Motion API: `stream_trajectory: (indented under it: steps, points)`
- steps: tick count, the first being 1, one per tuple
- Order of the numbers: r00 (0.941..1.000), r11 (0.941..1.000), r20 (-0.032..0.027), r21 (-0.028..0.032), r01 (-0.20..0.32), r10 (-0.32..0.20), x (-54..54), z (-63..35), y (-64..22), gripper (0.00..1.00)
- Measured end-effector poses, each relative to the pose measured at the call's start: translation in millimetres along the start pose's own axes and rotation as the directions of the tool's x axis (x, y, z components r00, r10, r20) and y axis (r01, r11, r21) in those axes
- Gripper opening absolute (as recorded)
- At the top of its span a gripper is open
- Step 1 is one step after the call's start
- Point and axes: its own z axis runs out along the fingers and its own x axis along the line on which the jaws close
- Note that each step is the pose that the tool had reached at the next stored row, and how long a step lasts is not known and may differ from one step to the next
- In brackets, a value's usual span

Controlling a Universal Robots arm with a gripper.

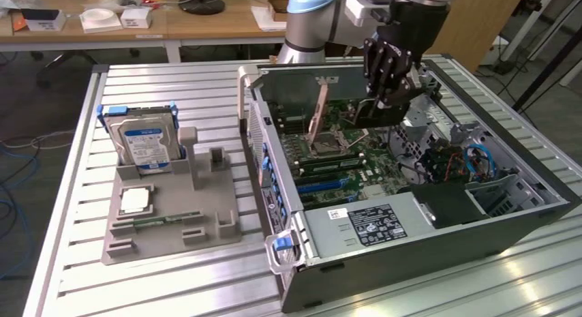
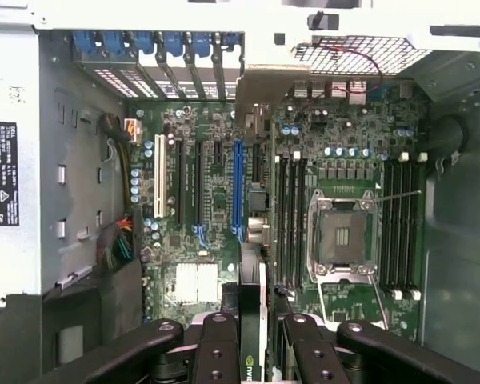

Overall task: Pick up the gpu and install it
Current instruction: 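Insert the gpu into the slot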

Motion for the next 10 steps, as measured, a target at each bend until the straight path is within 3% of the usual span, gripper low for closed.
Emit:
stream_trajectory:
  steps: [10]
  points:
    - [1.0000, 1.0000, -0.0001, -0.0001, 0.000, 0.000, 10.5, 13.1, 5.7, 0.26]
